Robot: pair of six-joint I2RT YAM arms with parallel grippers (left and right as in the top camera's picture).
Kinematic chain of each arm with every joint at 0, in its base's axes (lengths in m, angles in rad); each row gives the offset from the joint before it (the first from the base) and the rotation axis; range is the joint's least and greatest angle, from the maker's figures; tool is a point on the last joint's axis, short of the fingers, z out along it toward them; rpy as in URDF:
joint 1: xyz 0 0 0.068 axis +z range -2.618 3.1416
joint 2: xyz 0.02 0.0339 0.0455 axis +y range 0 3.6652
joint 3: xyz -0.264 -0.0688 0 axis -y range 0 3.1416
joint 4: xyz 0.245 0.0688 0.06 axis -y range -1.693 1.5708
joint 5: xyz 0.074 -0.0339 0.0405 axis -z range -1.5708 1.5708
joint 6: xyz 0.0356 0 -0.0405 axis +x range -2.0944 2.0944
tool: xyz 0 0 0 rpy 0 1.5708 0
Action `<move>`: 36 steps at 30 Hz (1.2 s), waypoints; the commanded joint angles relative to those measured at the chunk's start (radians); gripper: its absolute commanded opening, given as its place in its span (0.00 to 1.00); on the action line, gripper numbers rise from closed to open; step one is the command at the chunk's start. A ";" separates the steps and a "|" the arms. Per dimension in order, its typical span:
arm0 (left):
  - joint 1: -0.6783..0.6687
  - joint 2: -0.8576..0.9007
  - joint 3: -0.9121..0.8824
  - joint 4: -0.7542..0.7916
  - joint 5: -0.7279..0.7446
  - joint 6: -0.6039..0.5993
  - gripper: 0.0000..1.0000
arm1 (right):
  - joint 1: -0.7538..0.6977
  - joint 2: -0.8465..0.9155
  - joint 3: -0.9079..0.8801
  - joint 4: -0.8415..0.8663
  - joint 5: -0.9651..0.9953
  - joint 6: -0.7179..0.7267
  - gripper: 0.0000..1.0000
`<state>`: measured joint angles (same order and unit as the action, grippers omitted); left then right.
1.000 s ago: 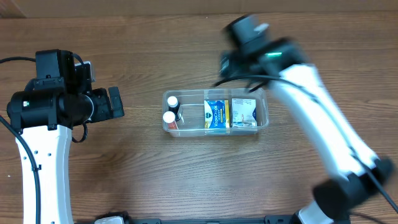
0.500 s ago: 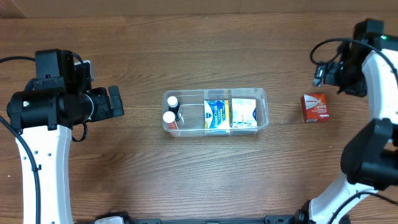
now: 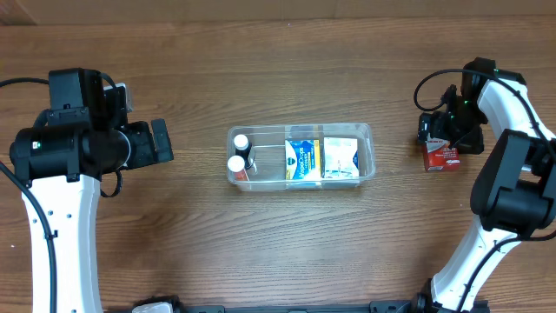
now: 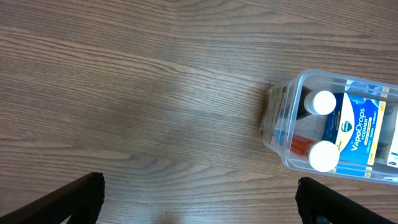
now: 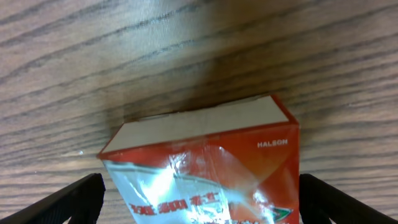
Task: Pack container
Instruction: 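Move the right gripper to the red-and-white box and grasp it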
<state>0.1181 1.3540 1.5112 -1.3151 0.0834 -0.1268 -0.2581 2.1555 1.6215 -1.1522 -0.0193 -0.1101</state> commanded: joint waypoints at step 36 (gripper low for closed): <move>0.001 0.001 -0.004 0.003 0.011 0.016 1.00 | 0.002 0.000 -0.064 0.026 -0.008 0.040 0.64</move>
<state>0.1181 1.3540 1.5112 -1.3151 0.0834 -0.1268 -0.2554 2.1460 1.5520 -1.1049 0.0029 -0.1009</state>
